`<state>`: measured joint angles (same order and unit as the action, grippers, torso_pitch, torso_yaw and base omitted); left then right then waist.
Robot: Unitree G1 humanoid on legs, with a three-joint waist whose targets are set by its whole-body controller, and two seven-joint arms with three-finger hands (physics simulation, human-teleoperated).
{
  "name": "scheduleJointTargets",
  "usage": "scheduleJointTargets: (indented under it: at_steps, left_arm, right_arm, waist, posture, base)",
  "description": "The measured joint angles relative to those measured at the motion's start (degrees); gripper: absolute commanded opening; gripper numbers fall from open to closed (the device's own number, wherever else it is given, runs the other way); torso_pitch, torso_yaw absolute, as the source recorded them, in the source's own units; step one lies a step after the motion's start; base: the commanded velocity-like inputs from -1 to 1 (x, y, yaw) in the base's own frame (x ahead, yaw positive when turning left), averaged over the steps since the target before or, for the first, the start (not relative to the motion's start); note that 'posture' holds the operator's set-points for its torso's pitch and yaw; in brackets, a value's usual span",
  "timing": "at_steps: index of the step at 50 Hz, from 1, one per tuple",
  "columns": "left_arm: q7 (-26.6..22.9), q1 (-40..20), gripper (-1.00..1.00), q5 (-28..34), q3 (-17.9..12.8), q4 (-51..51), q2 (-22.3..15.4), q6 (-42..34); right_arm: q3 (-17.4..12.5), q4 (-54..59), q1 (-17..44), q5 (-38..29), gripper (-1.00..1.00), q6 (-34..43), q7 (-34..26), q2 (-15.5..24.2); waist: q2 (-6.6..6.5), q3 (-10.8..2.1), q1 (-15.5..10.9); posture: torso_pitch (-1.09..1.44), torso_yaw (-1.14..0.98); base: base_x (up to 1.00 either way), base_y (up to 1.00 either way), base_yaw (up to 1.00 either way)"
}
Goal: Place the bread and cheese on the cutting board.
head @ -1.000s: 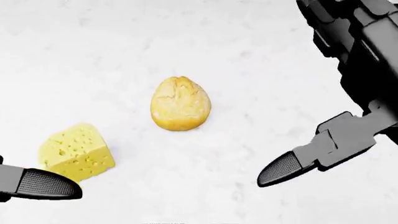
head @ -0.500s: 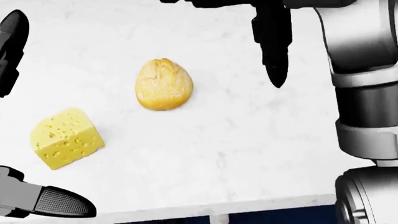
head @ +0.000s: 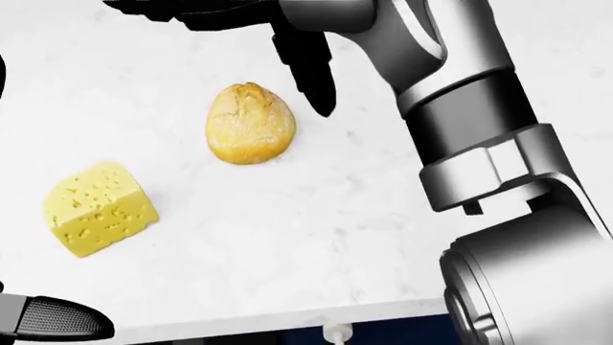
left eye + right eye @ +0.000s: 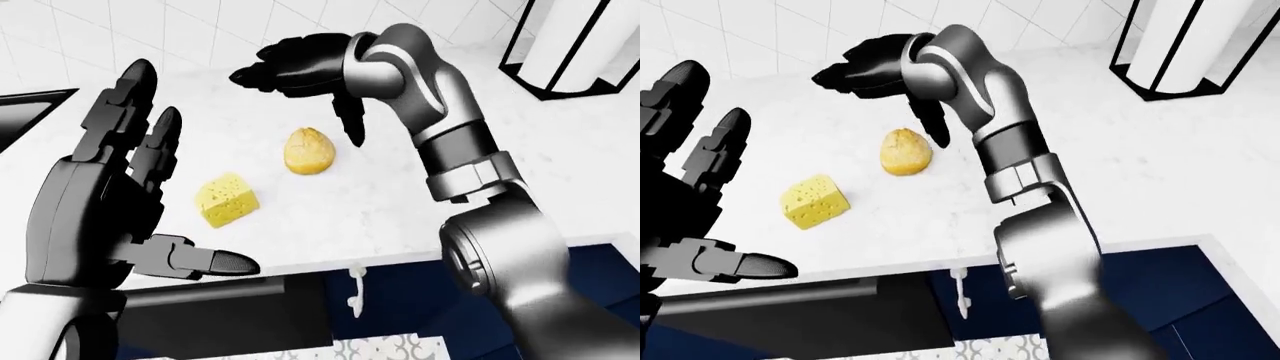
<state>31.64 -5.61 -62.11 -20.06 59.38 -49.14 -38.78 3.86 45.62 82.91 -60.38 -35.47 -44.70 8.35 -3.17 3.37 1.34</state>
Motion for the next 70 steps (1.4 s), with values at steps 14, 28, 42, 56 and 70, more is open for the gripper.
scheduleJointTargets:
  at_steps: [14, 28, 42, 56, 70]
  left_arm:
    - [-0.4, 0.9, 1.0, 0.6, 0.3, 0.0, -0.1, 1.4]
    - [-0.6, 1.4, 1.0, 1.2, 0.8, 0.1, 0.2, 2.1]
    - [-1.2, 2.4, 1.0, 1.5, 0.5, 0.1, 0.3, 2.8]
    - [-0.7, 2.9, 1.0, 0.7, 0.3, 0.2, -0.8, 4.1]
    - [-1.0, 4.3, 1.0, 0.2, -0.7, 0.2, -1.5, 5.9]
  right_arm:
    - [1.2, -3.2, -6.1, -2.4, 1.0, -0.9, -1.9, -1.0]
    - [1.2, -5.7, -9.3, -3.6, 0.62, -1.0, -1.5, -1.7]
    - [1.8, -7.7, -12.4, -4.4, 0.57, -0.7, -1.4, -3.1]
    - [1.7, -8.7, -16.4, -7.8, -0.4, -2.4, 8.6, -2.7]
    - [1.3, -6.2, -19.0, -12.5, -1.0, -1.5, 25.8, -2.1]
  waist:
    - [0.26, 0.13, -0.3]
    - [0.29, -0.12, -0.2]
    - [0.26, -0.14, -0.2]
    - [0.34, -0.86, -0.7]
    - [0.86, -1.49, -1.2]
  posture:
    - [0.0, 0.0]
    - [0.0, 0.0]
    - [0.0, 0.0]
    - [0.0, 0.0]
    - [0.0, 0.0]
  base:
    - [0.0, 0.0, 0.0]
    - [0.0, 0.0, 0.0]
    - [0.0, 0.0, 0.0]
    - [0.0, 0.0, 0.0]
    - [0.0, 0.0, 0.0]
